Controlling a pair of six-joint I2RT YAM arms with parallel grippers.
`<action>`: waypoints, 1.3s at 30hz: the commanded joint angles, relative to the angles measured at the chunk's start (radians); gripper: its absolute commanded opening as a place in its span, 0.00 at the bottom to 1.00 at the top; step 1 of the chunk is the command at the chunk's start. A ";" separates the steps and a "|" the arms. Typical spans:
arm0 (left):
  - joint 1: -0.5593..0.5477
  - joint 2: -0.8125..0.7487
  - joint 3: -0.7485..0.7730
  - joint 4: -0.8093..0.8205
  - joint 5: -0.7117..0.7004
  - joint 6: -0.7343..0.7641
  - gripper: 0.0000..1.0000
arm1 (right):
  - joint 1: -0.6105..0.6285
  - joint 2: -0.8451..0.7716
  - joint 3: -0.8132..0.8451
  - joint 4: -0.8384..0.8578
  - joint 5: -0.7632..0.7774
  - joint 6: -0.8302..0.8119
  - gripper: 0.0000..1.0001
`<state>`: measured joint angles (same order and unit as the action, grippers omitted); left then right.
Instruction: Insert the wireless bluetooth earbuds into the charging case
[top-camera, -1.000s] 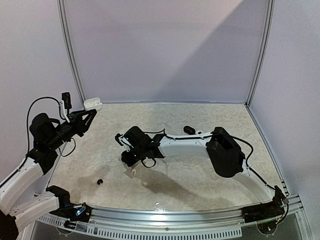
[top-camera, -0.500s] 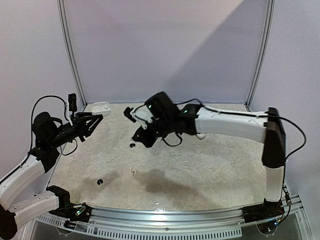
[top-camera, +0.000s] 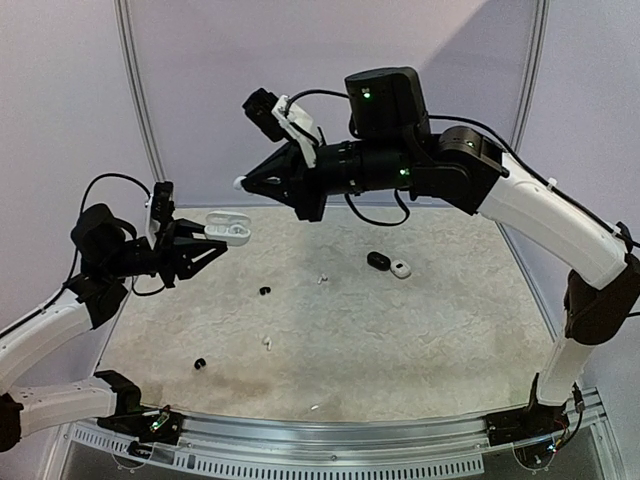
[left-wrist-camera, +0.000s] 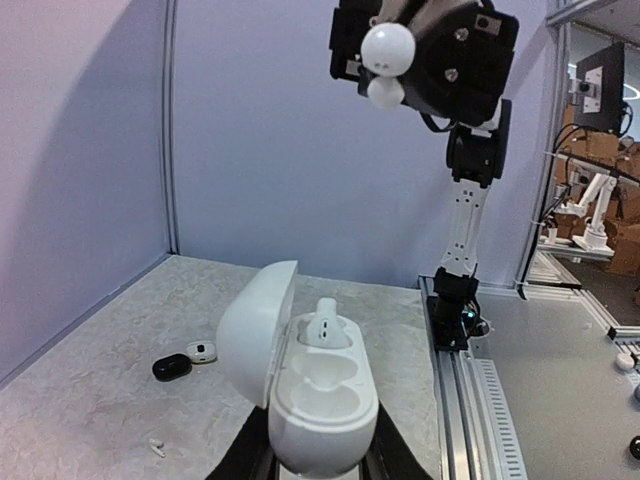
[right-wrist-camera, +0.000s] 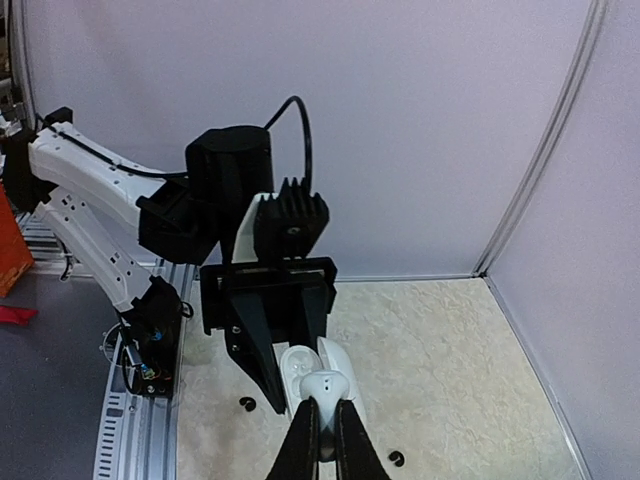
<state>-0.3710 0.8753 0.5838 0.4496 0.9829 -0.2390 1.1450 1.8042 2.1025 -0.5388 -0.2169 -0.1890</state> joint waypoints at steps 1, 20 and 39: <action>-0.036 0.023 0.049 -0.034 0.070 0.067 0.00 | 0.045 0.081 0.077 -0.099 -0.022 -0.084 0.00; -0.085 0.017 0.110 -0.285 0.081 0.304 0.00 | 0.089 0.188 0.168 -0.199 0.048 -0.179 0.00; -0.088 0.014 0.093 -0.245 0.075 0.295 0.00 | 0.089 0.220 0.163 -0.227 0.087 -0.196 0.00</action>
<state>-0.4438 0.8967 0.6724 0.1795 1.0580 0.0528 1.2285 1.9945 2.2509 -0.7258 -0.1642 -0.3824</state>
